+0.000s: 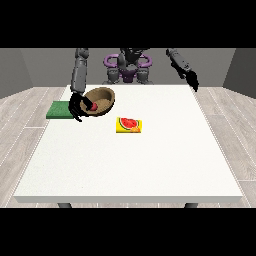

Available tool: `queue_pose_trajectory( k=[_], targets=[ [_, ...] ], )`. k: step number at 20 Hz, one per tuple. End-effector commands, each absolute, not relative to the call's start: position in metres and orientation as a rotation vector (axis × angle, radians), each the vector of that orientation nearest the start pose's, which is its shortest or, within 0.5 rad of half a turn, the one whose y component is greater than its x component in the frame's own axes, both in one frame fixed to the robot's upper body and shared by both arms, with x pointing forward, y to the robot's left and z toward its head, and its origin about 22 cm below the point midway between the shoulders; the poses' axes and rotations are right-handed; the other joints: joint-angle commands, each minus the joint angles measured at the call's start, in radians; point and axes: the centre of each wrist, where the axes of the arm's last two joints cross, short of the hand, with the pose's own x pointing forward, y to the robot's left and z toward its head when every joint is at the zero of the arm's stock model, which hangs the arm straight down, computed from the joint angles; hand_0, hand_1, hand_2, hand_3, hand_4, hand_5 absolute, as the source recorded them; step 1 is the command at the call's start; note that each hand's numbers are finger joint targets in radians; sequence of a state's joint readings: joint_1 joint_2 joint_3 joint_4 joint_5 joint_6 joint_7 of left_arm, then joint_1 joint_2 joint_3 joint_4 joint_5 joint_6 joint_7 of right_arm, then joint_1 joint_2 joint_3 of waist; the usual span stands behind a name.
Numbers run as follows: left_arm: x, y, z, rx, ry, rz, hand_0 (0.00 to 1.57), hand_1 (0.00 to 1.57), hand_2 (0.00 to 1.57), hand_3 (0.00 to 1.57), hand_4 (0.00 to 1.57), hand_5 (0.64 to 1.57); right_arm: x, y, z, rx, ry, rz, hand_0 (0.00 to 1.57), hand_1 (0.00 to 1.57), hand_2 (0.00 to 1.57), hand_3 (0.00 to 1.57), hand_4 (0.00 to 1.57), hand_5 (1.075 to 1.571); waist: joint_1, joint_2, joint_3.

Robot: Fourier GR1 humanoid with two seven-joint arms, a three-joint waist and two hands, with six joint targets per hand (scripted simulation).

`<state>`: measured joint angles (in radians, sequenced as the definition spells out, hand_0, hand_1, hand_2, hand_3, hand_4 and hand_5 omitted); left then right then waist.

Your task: Pick the cup and pour the ball into the bowl, then pick the bowl and place it on the pad

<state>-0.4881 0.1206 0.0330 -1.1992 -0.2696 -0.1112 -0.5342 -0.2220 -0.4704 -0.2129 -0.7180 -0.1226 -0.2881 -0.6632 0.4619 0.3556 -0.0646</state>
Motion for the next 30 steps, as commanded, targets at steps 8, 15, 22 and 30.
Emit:
queue_pose_trajectory(
  k=[8, 15, 22, 30],
  targets=[
    [0.353, 0.195, 0.022, -0.025, -1.977, -0.526, 0.0, 0.0, 0.0, 0.0, 0.0, 0.726, 0.214, -0.518, 0.01, -0.971, -1.004, 0.186, 1.57, 1.57, 1.57, 1.57, 1.31, 1.554, -0.01, -0.143, 0.0542],
    [0.334, 0.247, -0.022, 0.065, -1.853, -0.398, 0.0, 0.0, 0.0, 0.0, 0.0, 0.732, 0.231, -0.544, 0.131, -1.072, -0.904, 0.525, 1.57, 1.57, 1.57, 1.57, 1.57, 1.543, -0.147, -0.267, 0.0593],
    [0.33, 0.314, -0.028, 0.22, -1.933, -0.262, 0.0, 0.0, 0.0, 0.0, 0.0, 0.677, 0.291, -0.476, 0.159, -1.055, -1.062, 0.593, 1.57, 1.57, 1.57, 1.57, 1.57, 1.523, -0.269, -0.169, 0.0635],
    [0.324, 0.394, 0.021, 0.231, -2.143, -0.204, 0.0, 0.0, 0.0, 0.0, 0.77, 1.193, 0.278, -0.51, 0.097, -1.117, -1.161, 0.366, 1.57, 1.57, 1.57, 1.57, 1.42, 1.564, -0.227, -0.005, 0.0662]
  ],
)
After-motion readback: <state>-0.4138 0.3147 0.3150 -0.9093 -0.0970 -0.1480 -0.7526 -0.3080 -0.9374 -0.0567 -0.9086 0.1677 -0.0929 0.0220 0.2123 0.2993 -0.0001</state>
